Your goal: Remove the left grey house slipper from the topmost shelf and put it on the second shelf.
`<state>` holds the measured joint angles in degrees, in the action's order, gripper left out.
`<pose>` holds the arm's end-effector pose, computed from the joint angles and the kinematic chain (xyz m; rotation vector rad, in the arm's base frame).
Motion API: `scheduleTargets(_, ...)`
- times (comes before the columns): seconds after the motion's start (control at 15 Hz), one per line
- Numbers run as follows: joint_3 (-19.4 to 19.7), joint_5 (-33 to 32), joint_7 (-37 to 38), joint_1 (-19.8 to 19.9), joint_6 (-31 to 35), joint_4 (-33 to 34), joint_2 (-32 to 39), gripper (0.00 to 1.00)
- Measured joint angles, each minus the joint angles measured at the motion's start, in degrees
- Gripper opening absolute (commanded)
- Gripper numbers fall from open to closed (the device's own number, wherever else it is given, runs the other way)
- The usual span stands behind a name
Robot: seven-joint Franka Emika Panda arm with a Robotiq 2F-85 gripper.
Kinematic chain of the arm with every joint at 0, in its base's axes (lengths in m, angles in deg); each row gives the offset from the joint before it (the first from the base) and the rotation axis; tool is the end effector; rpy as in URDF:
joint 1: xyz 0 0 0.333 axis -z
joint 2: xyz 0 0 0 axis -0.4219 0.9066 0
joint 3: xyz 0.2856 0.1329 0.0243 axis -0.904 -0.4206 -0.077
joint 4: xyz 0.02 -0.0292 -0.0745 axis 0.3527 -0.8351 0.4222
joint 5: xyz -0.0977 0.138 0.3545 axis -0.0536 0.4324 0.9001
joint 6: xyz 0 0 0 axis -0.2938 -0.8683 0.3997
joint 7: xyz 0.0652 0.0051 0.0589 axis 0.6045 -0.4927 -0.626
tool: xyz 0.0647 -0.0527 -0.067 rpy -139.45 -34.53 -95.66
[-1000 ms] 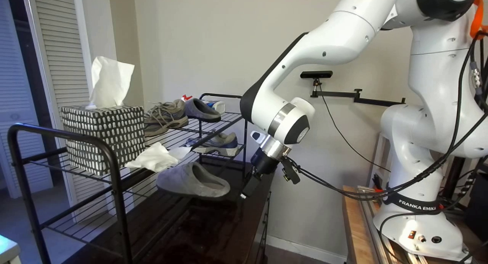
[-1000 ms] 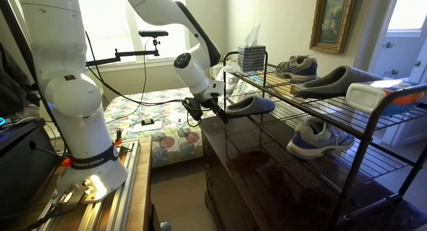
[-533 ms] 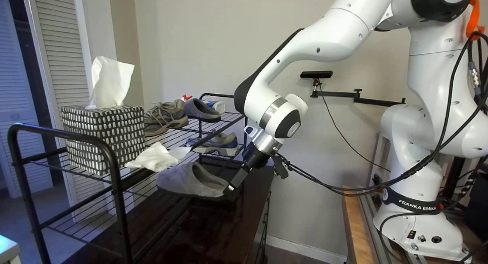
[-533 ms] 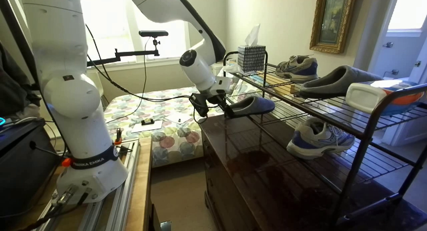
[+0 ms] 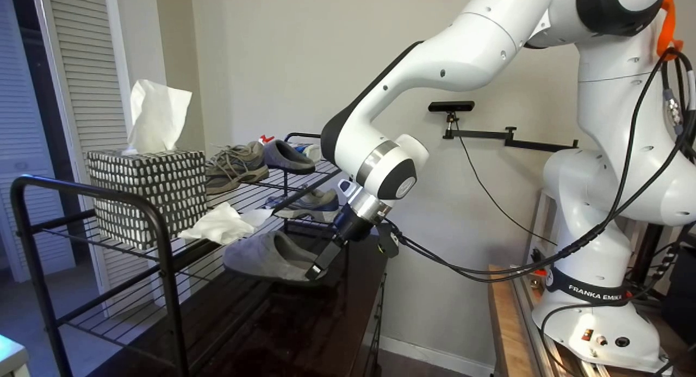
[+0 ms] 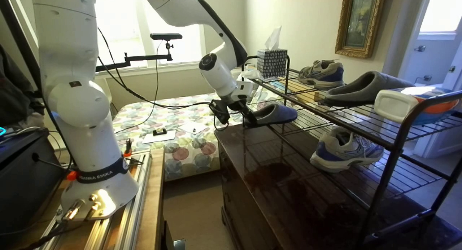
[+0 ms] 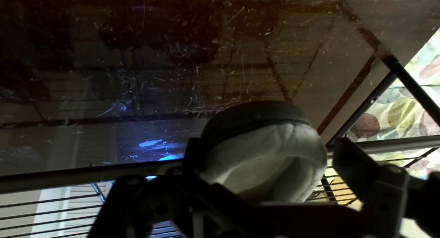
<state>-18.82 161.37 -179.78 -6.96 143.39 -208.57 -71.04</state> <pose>0.4565 0.1382 0.2387 -2.7969 -0.2087 -0.8451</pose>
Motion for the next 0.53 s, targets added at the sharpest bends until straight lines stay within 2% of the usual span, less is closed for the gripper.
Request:
scheduleTargets(0.2,0.7,0.46,-0.02,-1.0,1.66,1.63,0.77,0.45)
scheduleTargets(0.53,2.13,1.2,-0.02,-2.62,3.67,3.43,1.85,0.15)
